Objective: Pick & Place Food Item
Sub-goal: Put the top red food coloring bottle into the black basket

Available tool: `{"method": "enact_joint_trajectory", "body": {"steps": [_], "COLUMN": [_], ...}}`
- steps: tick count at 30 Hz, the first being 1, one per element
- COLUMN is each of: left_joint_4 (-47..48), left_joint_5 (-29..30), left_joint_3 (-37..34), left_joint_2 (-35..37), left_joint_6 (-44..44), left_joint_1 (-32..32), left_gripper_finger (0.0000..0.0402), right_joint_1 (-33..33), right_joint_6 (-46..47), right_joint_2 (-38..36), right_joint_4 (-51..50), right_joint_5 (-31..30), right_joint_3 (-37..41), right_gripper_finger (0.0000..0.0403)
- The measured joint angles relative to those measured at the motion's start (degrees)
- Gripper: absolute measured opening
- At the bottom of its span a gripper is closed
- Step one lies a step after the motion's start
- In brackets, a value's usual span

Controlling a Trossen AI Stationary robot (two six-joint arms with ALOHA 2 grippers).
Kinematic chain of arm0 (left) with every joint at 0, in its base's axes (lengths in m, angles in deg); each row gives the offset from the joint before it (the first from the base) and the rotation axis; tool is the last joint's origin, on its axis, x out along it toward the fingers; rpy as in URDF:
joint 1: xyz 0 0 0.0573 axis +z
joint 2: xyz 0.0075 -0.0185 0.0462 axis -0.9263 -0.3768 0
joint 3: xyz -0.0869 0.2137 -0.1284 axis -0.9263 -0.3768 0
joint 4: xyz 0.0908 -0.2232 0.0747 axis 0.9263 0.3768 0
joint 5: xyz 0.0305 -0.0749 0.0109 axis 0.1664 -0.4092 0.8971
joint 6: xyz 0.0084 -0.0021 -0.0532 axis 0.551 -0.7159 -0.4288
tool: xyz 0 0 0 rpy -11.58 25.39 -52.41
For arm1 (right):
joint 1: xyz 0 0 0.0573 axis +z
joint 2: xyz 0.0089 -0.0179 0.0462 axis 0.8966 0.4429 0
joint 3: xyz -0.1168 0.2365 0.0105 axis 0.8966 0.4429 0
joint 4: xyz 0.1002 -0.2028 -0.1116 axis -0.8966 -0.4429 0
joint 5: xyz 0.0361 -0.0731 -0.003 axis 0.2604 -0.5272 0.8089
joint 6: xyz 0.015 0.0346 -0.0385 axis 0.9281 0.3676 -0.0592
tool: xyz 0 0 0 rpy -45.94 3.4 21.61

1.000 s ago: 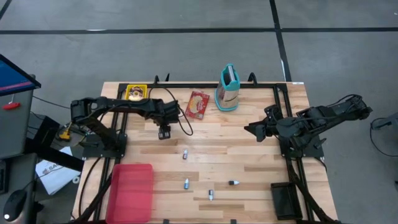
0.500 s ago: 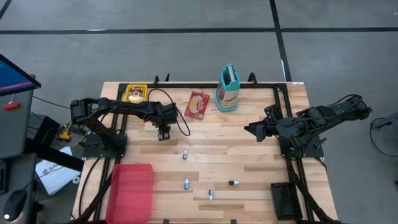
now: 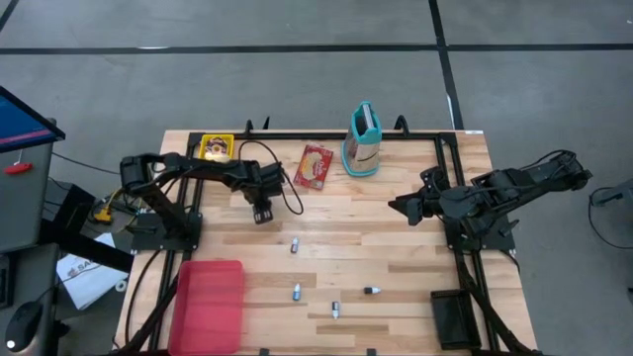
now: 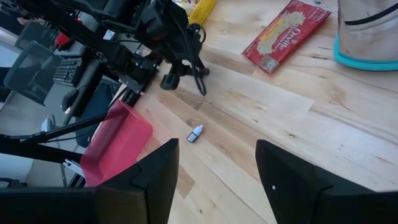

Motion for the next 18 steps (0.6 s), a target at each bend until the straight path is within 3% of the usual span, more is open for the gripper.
{"method": "enact_joint_trajectory", "body": {"steps": [3, 7, 10, 14, 18], "left_joint_4": [-1.9, -7.9, -16.2, -33.0, -57.0], "left_joint_5": [-5.2, -17.7, -23.6, -28.7, -27.3], "left_joint_3": [-0.3, -0.3, -0.3, -0.2, -0.2], "left_joint_2": [1.3, 4.0, 5.5, 7.7, 8.0], "left_joint_6": [-4.6, -10.3, -17.8, -34.1, -52.4], "left_joint_1": [1.3, 2.4, 2.9, 1.9, 0.2], "left_gripper_finger": [0.0058, 0.0057, 0.0057, 0.0068, 0.0061], "right_joint_1": [0.0, 0.0, 0.0, -0.2, -0.2], "right_joint_6": [-0.5, -4.0, -8.8, -20.4, -34.1], "right_joint_2": [0.0, 0.0, 0.0, 0.0, 0.1], "right_joint_4": [0.0, 0.8, 2.8, 7.5, 11.4], "right_joint_5": [0.8, 2.7, 4.6, 6.8, 5.6], "right_joint_3": [0.0, 0.0, 0.0, 0.0, 0.0], "right_gripper_finger": [0.0205, 0.0205, 0.0205, 0.0205, 0.0205]}}
